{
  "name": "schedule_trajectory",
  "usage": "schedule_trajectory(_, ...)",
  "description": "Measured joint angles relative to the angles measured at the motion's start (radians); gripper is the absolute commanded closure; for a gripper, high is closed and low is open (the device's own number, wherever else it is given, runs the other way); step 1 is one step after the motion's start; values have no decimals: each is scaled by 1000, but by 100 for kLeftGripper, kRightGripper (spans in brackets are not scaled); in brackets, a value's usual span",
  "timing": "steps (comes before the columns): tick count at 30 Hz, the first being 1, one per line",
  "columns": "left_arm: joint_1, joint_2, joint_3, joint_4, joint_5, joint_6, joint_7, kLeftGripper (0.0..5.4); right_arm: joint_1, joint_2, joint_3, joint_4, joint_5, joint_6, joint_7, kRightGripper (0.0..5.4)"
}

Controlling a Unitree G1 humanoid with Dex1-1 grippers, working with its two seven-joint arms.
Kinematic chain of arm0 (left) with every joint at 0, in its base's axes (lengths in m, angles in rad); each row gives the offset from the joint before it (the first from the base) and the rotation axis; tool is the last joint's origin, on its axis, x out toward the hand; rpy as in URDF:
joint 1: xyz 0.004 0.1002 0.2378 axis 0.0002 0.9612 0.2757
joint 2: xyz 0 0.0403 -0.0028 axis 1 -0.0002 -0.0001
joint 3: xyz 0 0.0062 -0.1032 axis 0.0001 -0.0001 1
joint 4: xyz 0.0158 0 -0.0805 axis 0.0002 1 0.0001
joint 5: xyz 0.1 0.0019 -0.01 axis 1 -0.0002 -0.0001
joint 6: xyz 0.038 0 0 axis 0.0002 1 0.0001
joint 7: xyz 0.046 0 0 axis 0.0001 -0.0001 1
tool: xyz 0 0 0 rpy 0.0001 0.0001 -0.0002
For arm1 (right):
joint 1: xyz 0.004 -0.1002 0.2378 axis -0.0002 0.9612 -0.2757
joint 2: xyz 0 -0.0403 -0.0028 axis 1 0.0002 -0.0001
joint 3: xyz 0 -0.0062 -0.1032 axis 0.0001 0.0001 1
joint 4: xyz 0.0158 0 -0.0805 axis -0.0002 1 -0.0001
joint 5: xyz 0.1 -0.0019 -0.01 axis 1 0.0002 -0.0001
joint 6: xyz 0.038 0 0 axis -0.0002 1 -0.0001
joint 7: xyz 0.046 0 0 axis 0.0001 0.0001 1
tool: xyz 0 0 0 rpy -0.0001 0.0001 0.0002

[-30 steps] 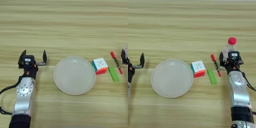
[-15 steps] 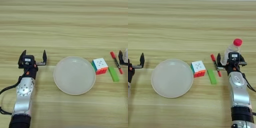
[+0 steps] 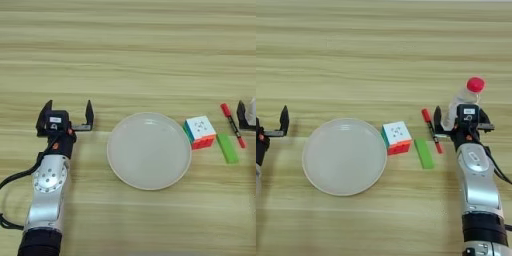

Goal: Move the objects on the table

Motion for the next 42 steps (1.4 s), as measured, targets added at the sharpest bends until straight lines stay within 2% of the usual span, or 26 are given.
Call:
schedule_trajectory(4, 0, -1, -1, -1, 0, 0, 1, 0, 28, 0, 2, -35, 0, -1, 5, 3)
schedule_trajectory(12, 3, -2, -2, -19, 1, 1, 3, 0, 133, 2, 7, -131, 1, -1, 27, 3)
schedule_trajectory(16, 4, -2, -2, -19, 1, 3, 4, 0, 192, 19, 26, -174, 2, 0, 31, 3)
schedule_trajectory(24, 4, -3, -3, -20, 2, 3, 10, 0, 211, 16, 35, -194, 3, 5, 52, 3)
schedule_trajectory(28, 5, -5, -4, -22, 2, 4, 12, 0, 241, 10, 36, -235, 6, 53, 68, 3)
schedule_trajectory(30, 7, -7, -4, -25, 3, 6, 13, 0, 270, 3, 36, -306, 9, 106, 79, 3)
schedule_trajectory(39, 7, -11, -13, -27, 4, 9, 21, 0, 319, 13, 51, -478, 97, 298, 127, 3)
schedule_trajectory(42, 7, -11, -14, -27, 4, 9, 22, 0, 331, 19, 66, -516, 124, 330, 140, 3)
